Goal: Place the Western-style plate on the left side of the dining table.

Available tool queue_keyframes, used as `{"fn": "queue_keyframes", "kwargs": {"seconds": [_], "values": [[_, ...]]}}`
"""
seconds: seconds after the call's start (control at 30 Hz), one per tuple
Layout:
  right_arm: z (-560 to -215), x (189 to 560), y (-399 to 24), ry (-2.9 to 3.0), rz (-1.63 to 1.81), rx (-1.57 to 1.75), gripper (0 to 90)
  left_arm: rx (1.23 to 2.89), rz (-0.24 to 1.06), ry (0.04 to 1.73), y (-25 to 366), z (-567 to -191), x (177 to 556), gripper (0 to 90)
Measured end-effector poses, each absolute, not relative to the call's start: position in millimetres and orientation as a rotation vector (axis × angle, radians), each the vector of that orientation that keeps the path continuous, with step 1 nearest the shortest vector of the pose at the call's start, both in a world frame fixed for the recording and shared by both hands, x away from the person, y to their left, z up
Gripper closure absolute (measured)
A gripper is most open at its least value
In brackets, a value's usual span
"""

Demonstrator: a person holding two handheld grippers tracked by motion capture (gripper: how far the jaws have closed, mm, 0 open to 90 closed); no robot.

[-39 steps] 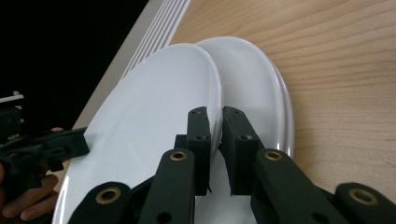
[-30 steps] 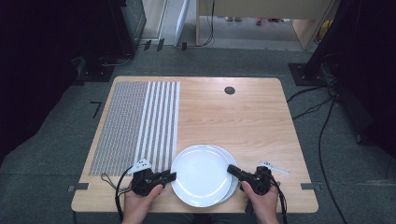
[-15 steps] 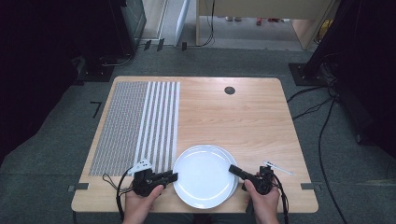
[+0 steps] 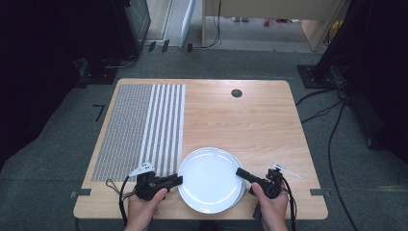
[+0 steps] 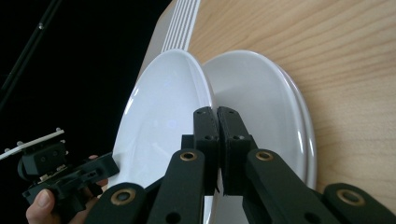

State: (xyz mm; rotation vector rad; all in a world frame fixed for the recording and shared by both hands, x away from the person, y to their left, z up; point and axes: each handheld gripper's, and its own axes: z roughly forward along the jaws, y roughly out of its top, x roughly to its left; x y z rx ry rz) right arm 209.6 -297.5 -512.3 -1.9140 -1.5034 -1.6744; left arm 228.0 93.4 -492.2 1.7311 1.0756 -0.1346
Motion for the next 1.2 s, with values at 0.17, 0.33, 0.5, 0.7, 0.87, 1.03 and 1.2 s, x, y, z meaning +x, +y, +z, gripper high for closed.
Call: {"fn": "queue_keyframes", "kwargs": {"seconds": [0.17, 0.33, 0.5, 0.7, 0.87, 1.03, 1.2], "values": [[-495, 217, -295, -1.510, -1.723, -1.892, 88.6, 1.715, -0.129, 1.057, 98, -478, 232, 74.8], [-482, 229, -284, -1.517, -1.765, -1.862, 88.6, 1.694, -0.090, 1.057, 110, -464, 239, 75.0], [-472, 241, -271, -1.529, -1.776, -1.833, 88.7, 1.673, -0.078, 1.071, 123, -457, 245, 75.5], [-458, 260, -247, -1.593, -1.806, -1.796, 88.7, 1.649, -0.057, 1.092, 142, -448, 254, 76.2], [-454, 273, -234, -1.600, -1.803, -1.778, 88.7, 1.624, -0.046, 1.121, 158, -445, 263, 76.5], [-450, 290, -214, -1.623, -1.784, -1.763, 88.7, 1.619, -0.029, 1.146, 173, -441, 273, 76.6], [-443, 300, -200, -1.633, -1.792, -1.744, 88.8, 1.606, -0.015, 1.182, 188, -437, 284, 76.7]]}}
